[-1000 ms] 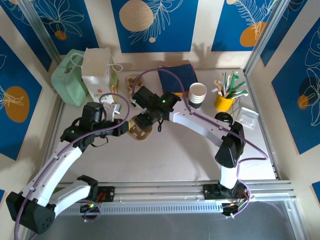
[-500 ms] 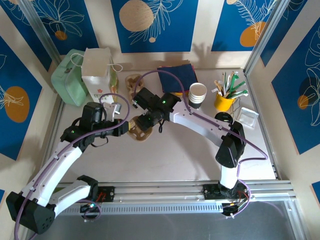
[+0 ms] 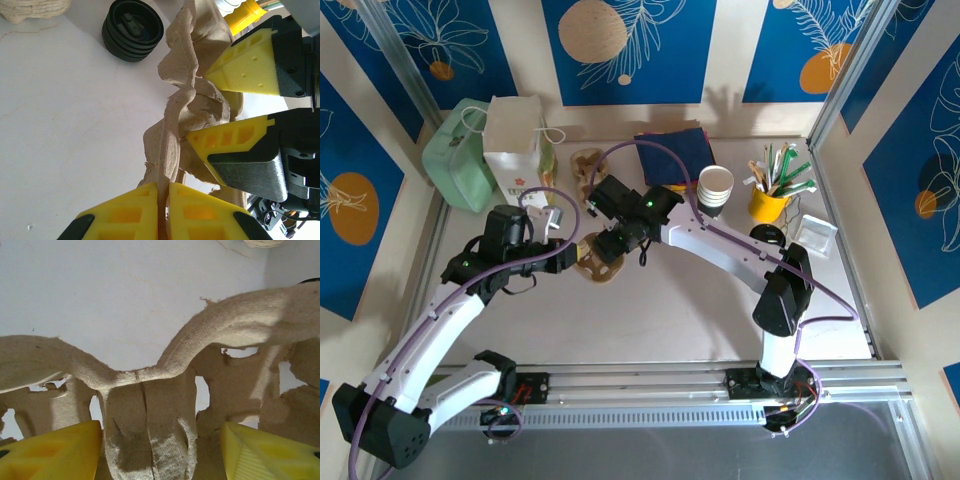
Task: Pack the takeout coffee
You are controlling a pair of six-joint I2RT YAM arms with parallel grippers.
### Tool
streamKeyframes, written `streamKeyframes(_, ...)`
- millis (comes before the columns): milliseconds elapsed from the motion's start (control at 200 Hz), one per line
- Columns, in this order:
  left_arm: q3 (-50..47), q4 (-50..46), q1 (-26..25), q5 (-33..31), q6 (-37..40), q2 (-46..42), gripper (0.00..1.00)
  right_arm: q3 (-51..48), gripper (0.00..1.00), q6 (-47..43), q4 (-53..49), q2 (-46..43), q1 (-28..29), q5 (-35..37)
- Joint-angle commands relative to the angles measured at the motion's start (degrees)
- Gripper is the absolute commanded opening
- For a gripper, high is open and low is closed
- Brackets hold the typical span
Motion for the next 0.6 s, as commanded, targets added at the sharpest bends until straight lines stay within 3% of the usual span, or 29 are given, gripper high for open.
streamKeyframes(0, -0.1, 0.0, 0.4, -0.2, 0.7, -1.3, 0.11, -0.8, 0.63, 0.4, -0.9, -1.7, -0.4, -1.4)
streamKeyframes(415, -0.1, 0.5, 0.4, 0.1, 0.1, -1.3, 0.11, -1.1, 0.57, 0.7, 0.0, -1.0, -0.6, -2.4)
streamKeyframes(595, -0.2, 1.0, 0.4, 0.6, -0.4, -1.4, 0.12, -0.9, 0.48, 1.0, 0.2, -1.0, -0.9, -3.1)
